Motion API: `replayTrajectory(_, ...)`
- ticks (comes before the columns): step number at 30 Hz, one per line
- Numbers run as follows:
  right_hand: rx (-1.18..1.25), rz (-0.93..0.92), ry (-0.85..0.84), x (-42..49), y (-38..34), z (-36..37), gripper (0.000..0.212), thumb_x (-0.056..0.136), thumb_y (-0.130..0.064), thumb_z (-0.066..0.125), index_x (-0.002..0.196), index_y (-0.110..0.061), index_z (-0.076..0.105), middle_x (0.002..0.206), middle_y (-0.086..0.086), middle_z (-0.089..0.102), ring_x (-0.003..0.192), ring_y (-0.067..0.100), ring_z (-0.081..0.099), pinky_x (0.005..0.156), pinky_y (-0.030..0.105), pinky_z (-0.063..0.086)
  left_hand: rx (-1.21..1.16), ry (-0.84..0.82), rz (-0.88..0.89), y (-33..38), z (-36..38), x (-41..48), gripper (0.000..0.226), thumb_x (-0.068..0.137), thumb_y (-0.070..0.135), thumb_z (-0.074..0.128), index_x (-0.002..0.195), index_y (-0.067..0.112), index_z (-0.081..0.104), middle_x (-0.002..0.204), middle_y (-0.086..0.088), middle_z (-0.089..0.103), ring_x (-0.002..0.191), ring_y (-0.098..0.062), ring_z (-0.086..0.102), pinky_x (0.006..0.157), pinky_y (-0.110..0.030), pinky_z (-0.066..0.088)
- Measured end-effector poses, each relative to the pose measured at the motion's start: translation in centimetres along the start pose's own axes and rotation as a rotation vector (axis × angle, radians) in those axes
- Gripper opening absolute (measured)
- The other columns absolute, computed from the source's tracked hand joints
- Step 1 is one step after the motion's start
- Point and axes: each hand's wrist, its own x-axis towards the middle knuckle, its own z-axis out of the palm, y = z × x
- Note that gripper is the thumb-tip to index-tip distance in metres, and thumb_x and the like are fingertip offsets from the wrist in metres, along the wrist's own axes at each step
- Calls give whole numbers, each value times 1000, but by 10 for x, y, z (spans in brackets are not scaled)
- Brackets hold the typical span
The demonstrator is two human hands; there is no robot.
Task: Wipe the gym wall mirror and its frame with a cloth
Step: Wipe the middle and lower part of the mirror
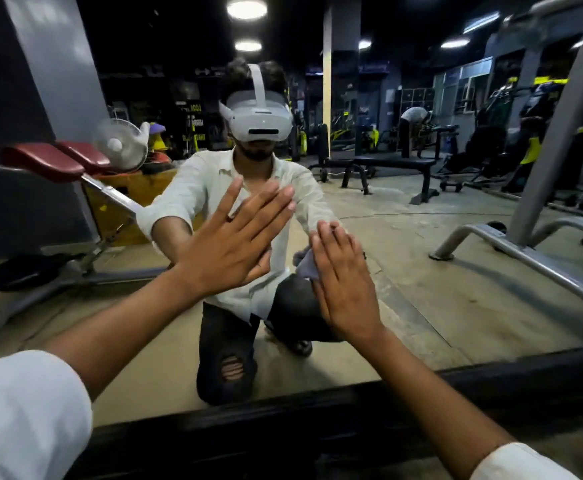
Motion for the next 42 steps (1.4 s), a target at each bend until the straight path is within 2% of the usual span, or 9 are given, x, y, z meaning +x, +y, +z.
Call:
replayTrajectory(8, -77, -408, -97, -67, 20, 26, 58, 107, -16, 32, 163, -3, 29, 172, 15, 18, 161, 32, 14, 132, 49, 8, 32, -2, -43, 4, -3, -1, 74, 104, 31, 46, 168, 3, 21, 175, -19, 20, 162, -39, 21, 125, -71, 21)
replayTrajectory(13, -115, -481, -193, -91, 37, 27, 70, 103, -19, 47, 166, -6, 20, 174, 14, 16, 161, 30, 16, 132, 49, 6, 31, -5, -51, 3, -1, 0, 76, 102, 33, 50, 168, 4, 24, 174, -20, 24, 161, -39, 25, 125, -71, 22)
replayTrajectory(16, -142, -527, -177, -86, 50, 20, 67, 103, -16, 41, 166, -5, 20, 175, 12, 14, 161, 30, 14, 132, 50, 5, 24, 17, -48, 2, -1, 0, 75, 101, 31, 50, 167, 4, 27, 173, -19, 26, 160, -38, 27, 126, -70, 23)
replayTrajectory(20, -50, -292, -65, -53, 66, -2, 70, 98, -15, 50, 163, -3, 29, 173, 14, 22, 160, 32, 20, 130, 54, 17, 19, 42, -51, 4, -1, 1, 76, 99, 30, 52, 166, 4, 29, 173, -18, 27, 160, -38, 27, 125, -70, 24)
replayTrajectory(25, 100, 115, 124, 29, 55, -27, 70, 98, -10, 56, 162, 1, 28, 172, 18, 19, 161, 35, 15, 130, 57, 14, -21, 92, -41, 4, -1, 2, 74, 98, 30, 53, 165, 5, 33, 173, -17, 29, 160, -36, 29, 125, -69, 26)
replayTrajectory(31, 36, -48, 125, 133, 65, -68, 65, 107, -15, 53, 164, -1, 25, 174, 15, 17, 163, 29, 9, 132, 52, 11, 2, 94, 32, -11, -19, 43, 59, 88, 30, 66, 141, 5, 59, 152, -20, 54, 141, -38, 47, 125, -59, 28)
replayTrajectory(36, 58, 388, 365, 210, 77, -101, 61, 110, -28, 29, 166, -5, 18, 176, 10, 13, 163, 24, 3, 133, 48, 7, -40, 151, -216, -70, -46, 128, 62, 100, 33, 57, 156, 8, 47, 173, -18, 27, 162, -36, 23, 127, -63, 23)
replayTrajectory(38, 41, 373, 376, 228, 63, -100, 61, 111, -29, 28, 166, -5, 16, 176, 11, 11, 163, 24, 1, 133, 46, 5, -45, 155, -255, -73, -45, 138, 66, 105, 35, 48, 164, 7, 36, 176, -17, 17, 164, -34, 15, 129, -62, 19)
replayTrajectory(42, -44, 42, 169, 232, 55, -93, 63, 112, -26, 39, 167, -7, 16, 176, 11, 7, 163, 23, -1, 133, 46, 5, -43, 152, -271, -73, -39, 135, 70, 106, 38, 39, 166, 3, 28, 177, -17, 16, 165, -31, 10, 131, -59, 16)
